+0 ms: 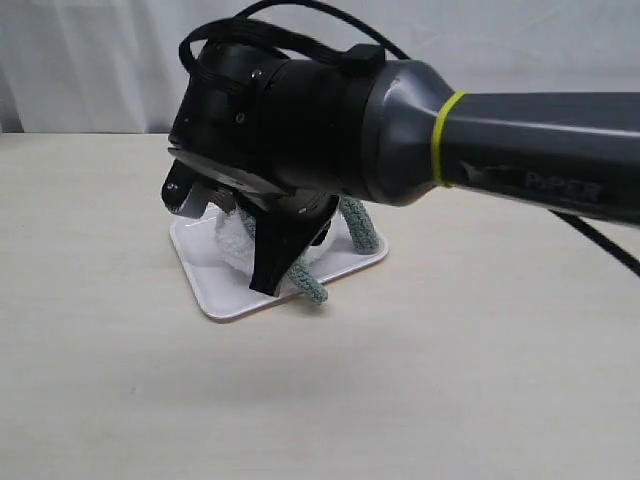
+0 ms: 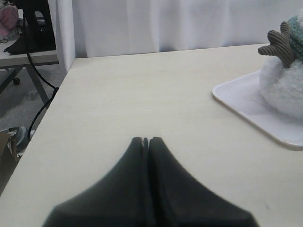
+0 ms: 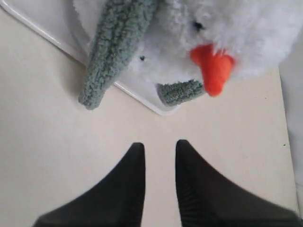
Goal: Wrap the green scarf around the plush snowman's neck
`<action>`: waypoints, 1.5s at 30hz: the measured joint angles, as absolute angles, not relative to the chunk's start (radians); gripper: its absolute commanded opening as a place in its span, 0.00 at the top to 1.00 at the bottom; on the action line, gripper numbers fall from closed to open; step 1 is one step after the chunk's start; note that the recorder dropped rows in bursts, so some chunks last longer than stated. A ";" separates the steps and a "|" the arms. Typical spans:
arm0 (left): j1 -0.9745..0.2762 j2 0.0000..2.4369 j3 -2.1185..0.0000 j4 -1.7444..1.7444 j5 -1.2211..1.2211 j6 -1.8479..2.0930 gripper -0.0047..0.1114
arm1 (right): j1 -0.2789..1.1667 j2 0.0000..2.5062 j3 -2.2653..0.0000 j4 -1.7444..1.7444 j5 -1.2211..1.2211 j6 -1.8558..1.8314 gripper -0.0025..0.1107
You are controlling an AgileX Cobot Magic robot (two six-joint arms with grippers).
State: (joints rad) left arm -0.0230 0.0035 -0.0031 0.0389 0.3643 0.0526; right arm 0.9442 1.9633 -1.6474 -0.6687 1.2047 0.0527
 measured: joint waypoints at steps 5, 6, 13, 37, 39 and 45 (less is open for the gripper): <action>-0.023 0.004 -0.003 0.039 0.364 0.053 0.96 | 0.944 1.919 -1.646 -0.663 1.018 0.156 0.94; -0.023 0.004 -0.003 0.039 0.364 0.053 0.96 | 0.944 1.913 -1.646 -0.663 0.966 0.187 0.94; -0.023 0.004 -0.003 0.039 0.364 0.053 0.96 | 0.870 1.936 -1.713 -0.566 0.681 0.463 0.94; -0.023 0.004 -0.003 0.039 0.364 0.053 0.96 | 0.792 2.215 -2.250 -0.556 1.043 0.296 0.94; -0.023 0.004 -0.003 0.039 0.364 0.053 0.96 | 0.805 2.236 -2.269 -0.522 1.051 0.275 0.94; -0.023 0.004 -0.003 0.039 0.364 0.053 0.96 | 0.787 2.309 -2.333 -0.391 1.122 0.217 0.94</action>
State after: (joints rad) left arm -0.0230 0.0035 -0.0031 0.0389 0.3643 0.0526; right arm 0.7871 2.3089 -2.3333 -0.3913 1.1218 0.2169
